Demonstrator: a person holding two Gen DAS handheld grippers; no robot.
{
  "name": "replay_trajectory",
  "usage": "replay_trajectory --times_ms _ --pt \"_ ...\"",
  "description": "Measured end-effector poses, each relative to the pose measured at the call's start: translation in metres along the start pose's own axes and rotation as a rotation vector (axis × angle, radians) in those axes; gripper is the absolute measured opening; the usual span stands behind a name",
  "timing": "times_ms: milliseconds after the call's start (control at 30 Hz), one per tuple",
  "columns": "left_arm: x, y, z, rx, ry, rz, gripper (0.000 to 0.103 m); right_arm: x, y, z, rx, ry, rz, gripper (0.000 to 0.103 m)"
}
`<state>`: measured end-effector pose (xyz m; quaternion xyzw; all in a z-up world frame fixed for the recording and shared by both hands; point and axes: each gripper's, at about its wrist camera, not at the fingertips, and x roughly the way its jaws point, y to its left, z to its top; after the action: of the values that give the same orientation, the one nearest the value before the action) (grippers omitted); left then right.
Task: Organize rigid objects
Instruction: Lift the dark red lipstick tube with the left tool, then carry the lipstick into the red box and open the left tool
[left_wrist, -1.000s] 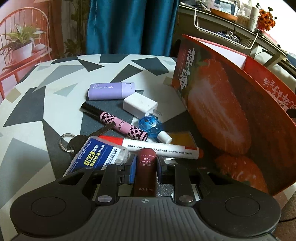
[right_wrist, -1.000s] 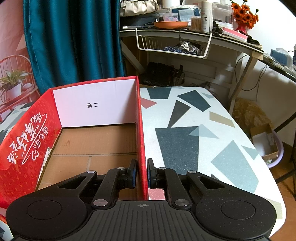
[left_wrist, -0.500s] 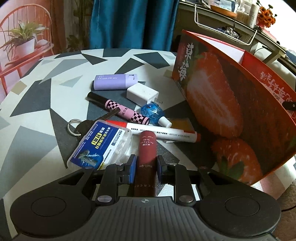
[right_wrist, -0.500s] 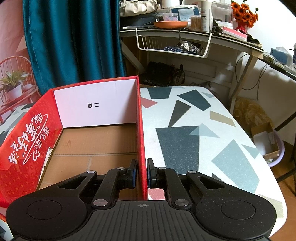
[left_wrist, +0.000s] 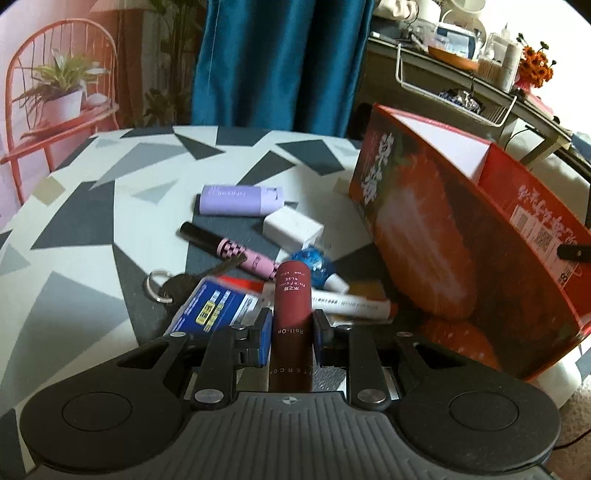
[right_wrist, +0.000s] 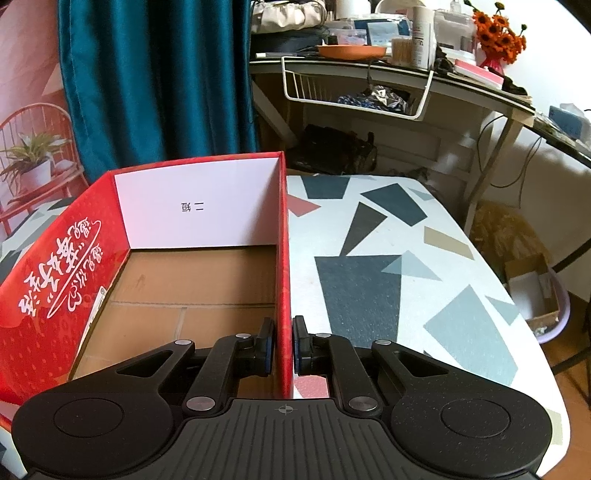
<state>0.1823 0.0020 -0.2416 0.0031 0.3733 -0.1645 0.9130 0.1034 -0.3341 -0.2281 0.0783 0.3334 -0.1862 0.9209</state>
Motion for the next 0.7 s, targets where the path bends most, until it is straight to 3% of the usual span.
replay_trajectory --times_ms 367,700 --pt "-0.001 0.001 0.015 -0.006 -0.011 -0.022 0.024 0.001 0.0 0.001 -0.002 0.006 0.0 0.009" --pt "-0.006 -0.043 0.106 0.155 -0.183 -0.113 0.024 0.001 -0.001 0.002 -0.004 0.014 0.003 0.009"
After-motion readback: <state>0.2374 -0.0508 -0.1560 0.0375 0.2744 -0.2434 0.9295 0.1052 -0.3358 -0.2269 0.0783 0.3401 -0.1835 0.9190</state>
